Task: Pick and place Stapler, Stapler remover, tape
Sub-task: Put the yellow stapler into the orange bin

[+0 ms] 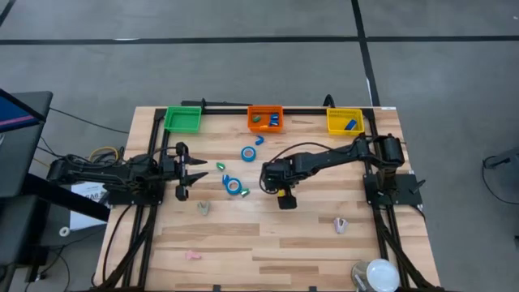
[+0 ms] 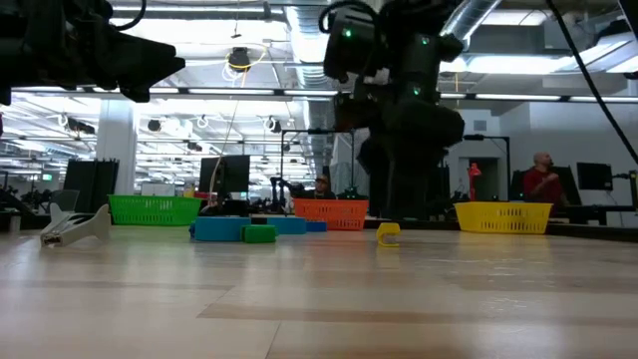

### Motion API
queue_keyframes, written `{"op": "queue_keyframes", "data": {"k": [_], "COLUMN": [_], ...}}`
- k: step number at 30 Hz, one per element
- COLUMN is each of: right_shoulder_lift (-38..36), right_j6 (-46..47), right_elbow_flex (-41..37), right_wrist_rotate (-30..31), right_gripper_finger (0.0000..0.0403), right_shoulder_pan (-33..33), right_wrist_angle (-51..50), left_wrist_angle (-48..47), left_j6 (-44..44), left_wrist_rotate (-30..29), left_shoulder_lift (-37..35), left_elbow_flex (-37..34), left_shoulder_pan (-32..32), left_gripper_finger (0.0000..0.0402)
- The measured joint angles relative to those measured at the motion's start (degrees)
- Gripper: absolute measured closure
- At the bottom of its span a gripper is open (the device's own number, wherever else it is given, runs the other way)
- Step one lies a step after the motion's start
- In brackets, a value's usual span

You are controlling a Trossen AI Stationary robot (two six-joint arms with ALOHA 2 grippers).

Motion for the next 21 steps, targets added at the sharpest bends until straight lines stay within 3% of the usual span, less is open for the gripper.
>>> {"op": "queue_keyframes", "data": {"k": [21], "right_shoulder_lift": [-0.02], "right_j6": [-1.56], "right_elbow_flex": [-5.01], "right_wrist_rotate": [-0.2], "right_gripper_finger": [0.0041], "right_shoulder_pan": [1.32], "right_wrist_angle": [6.64], "left_wrist_angle": [0.0], "left_j6": [0.0], "left_wrist_rotate": [-0.01], "left_shoulder_lift": [0.0], "left_elbow_flex": [0.0], "left_shoulder_pan": [0.0], "left_gripper_finger": [0.0234]}}
